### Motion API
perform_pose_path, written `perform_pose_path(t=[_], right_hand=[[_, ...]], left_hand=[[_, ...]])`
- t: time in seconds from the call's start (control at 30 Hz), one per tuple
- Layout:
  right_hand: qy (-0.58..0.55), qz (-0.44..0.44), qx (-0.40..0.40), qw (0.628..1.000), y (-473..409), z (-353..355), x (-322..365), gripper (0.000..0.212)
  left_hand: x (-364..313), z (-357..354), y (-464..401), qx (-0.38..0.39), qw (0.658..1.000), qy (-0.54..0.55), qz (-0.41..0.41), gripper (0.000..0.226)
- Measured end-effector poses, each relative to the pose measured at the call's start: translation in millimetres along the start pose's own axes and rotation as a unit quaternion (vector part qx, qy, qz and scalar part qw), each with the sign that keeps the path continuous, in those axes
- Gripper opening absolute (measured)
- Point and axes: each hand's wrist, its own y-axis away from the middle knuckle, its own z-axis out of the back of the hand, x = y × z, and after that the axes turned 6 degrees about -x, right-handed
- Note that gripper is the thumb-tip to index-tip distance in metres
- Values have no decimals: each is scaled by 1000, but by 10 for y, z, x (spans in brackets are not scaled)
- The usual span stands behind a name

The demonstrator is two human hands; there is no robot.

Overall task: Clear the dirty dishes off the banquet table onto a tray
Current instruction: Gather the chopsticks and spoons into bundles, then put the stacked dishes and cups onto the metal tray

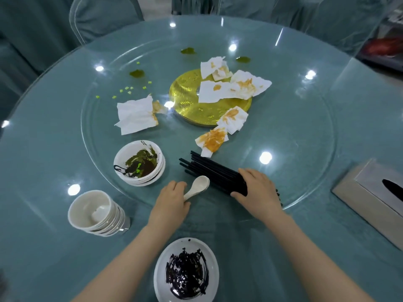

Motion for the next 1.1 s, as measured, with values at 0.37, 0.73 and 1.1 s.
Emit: perform_pose_path(t=[0.37, 0.73, 1.1], right_hand=[[-159, 78, -28, 984, 489, 288, 923, 34], [-265, 171, 29, 949, 1682, 215, 2519, 21], [-263, 183, 188, 928, 2931, -981, 3761, 19]], left_hand=[[135, 758, 707, -57, 987, 147, -39, 49], [1049, 1609, 2515, -176, 924, 339, 24, 46], [2560, 1551, 4539, -232, 856, 405, 221, 42]])
